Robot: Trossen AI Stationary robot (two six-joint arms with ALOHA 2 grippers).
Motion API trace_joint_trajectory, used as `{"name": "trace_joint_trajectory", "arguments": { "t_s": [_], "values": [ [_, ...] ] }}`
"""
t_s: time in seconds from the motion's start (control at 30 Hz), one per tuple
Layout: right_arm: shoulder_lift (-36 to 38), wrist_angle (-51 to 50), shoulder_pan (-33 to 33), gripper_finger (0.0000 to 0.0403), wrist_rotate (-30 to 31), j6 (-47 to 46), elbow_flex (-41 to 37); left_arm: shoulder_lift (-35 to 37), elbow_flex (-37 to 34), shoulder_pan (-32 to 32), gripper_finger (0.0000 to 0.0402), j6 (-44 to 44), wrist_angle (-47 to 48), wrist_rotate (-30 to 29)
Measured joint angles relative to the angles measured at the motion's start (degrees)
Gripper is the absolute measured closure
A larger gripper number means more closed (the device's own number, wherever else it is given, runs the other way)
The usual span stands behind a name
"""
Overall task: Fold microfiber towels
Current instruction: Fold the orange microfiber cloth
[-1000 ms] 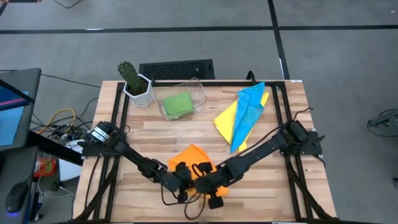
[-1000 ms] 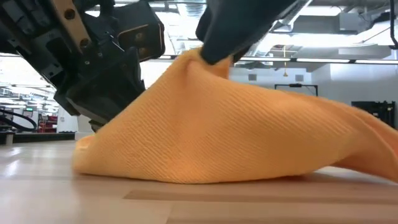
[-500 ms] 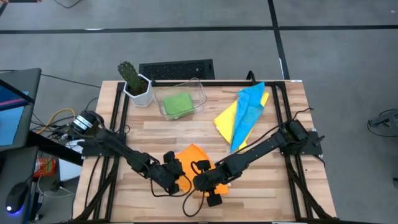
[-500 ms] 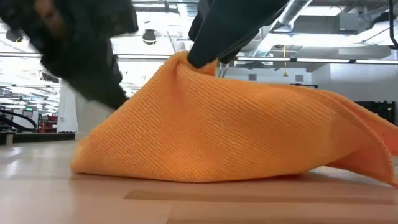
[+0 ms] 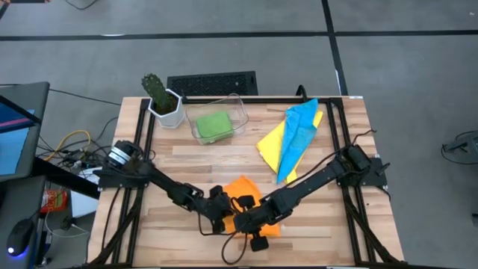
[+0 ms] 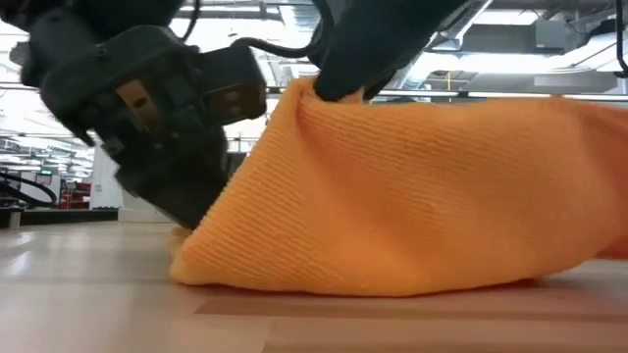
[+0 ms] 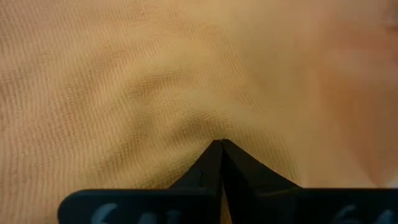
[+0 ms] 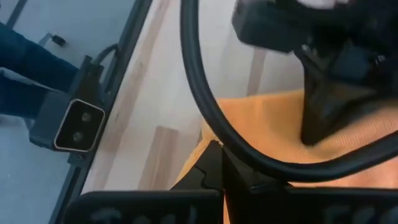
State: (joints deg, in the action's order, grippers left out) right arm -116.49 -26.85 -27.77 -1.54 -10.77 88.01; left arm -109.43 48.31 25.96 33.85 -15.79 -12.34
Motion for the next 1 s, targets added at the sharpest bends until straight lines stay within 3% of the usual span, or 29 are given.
{"name": "trace_joint_trajectory", "arguments": {
  "t_s": [0.27,0.57,1.0],
  "values": [
    [0.0,3.0,1.4,0.0382,0.4,2.4,-0.2,1.2,0.0,-4.7,0.0401,-4.5,1.2,3.0],
    [0.0,4.3,5.5,0.0381,1.1,7.6,-0.2,2.0,-0.1,-5.5,0.0402,-4.7,1.9,4.1],
    [-0.1,6.6,7.1,0.0380,1.4,10.2,-0.2,16.6,-0.2,-7.6,0.0402,-8.5,20.3,2.7]
  ]
}}
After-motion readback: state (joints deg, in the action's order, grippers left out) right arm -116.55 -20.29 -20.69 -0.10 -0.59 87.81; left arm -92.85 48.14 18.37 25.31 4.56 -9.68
